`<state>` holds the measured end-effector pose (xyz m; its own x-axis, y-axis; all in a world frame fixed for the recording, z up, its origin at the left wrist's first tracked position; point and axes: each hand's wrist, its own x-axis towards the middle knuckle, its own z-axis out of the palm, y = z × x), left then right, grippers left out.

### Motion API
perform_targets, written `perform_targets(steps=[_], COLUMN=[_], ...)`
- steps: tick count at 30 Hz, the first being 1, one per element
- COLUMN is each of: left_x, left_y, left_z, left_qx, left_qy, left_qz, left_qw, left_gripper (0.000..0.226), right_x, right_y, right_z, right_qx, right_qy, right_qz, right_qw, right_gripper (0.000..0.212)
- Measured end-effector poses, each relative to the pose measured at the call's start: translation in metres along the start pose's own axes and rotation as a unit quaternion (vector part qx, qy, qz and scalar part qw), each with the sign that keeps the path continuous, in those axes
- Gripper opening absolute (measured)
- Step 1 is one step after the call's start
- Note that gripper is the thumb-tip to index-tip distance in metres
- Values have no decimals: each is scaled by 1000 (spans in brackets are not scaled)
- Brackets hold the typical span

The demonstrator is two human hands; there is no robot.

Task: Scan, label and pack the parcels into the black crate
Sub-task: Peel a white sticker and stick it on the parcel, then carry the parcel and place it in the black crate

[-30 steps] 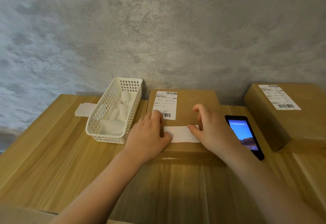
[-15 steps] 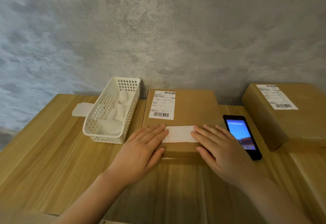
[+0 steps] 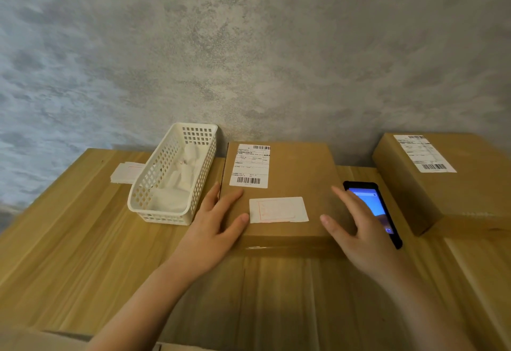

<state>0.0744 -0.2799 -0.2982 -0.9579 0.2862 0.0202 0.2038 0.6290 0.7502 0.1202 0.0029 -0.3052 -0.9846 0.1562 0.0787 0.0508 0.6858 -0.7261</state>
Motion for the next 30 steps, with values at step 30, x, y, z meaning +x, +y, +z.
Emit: perform_targets(steps=[30], left_x=[-138], left_y=[-60], left_z=[-168], left_qx=[-39], left_qy=[230], left_qz=[59], left_qw=[971], left_gripper=[61], right_x=[-56], right_y=[-203], right_z=[86], right_qx=[60], right_qy=[67], right_qz=[-175], right_qw=[980], right_gripper=[62])
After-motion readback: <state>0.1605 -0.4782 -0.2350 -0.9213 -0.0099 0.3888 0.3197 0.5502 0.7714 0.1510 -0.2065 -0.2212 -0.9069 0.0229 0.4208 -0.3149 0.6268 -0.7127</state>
